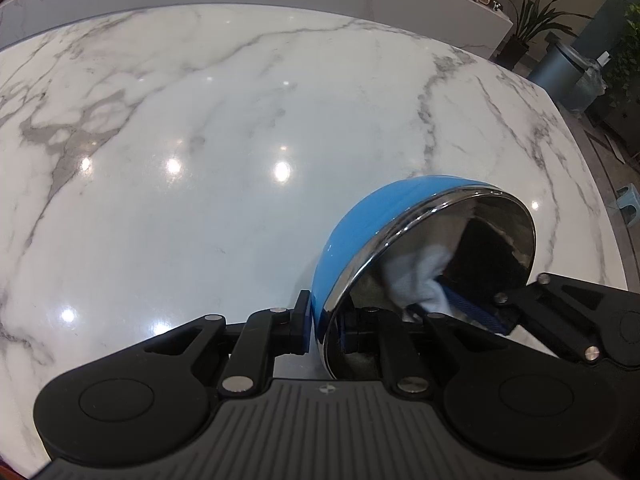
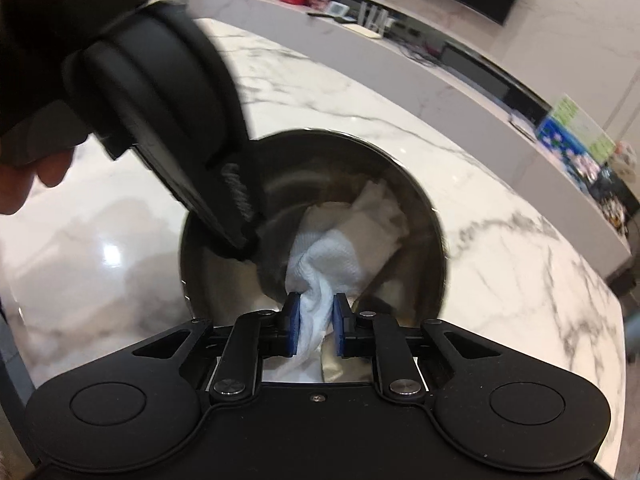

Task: Clean bowl
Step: 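Hold the bowl with the left gripper while the right gripper rubs the cloth around the interior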

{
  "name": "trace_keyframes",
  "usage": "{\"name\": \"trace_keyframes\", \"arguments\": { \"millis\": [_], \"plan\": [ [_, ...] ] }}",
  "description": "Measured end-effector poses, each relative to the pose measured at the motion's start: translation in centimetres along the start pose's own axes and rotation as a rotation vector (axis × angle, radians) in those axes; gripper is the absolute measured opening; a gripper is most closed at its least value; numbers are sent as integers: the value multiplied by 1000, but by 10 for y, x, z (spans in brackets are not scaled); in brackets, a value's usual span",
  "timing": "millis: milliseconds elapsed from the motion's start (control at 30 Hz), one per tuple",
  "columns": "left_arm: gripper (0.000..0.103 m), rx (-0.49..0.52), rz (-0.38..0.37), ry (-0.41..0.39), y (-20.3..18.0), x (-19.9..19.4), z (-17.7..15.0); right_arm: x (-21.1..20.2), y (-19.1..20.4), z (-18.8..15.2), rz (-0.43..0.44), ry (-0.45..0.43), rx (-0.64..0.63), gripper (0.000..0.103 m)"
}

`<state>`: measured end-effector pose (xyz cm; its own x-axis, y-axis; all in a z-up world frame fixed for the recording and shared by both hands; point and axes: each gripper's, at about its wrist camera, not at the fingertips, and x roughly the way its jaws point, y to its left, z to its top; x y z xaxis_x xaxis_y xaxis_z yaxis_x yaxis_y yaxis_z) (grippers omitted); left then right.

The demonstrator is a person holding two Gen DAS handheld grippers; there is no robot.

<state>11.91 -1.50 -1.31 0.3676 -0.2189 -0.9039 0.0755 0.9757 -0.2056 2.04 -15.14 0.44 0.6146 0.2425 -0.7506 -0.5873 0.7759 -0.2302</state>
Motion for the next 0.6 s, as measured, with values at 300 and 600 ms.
{"name": "trace_keyframes", "arguments": {
  "millis": [300, 600],
  "plan": [
    [25, -68, -63, -20, 5, 8, -4, 9, -20, -2, 59, 18, 125, 14],
    [15, -5, -54, -17, -8, 10, -8, 20, -26, 0, 63, 23, 131, 14]
  ]
}}
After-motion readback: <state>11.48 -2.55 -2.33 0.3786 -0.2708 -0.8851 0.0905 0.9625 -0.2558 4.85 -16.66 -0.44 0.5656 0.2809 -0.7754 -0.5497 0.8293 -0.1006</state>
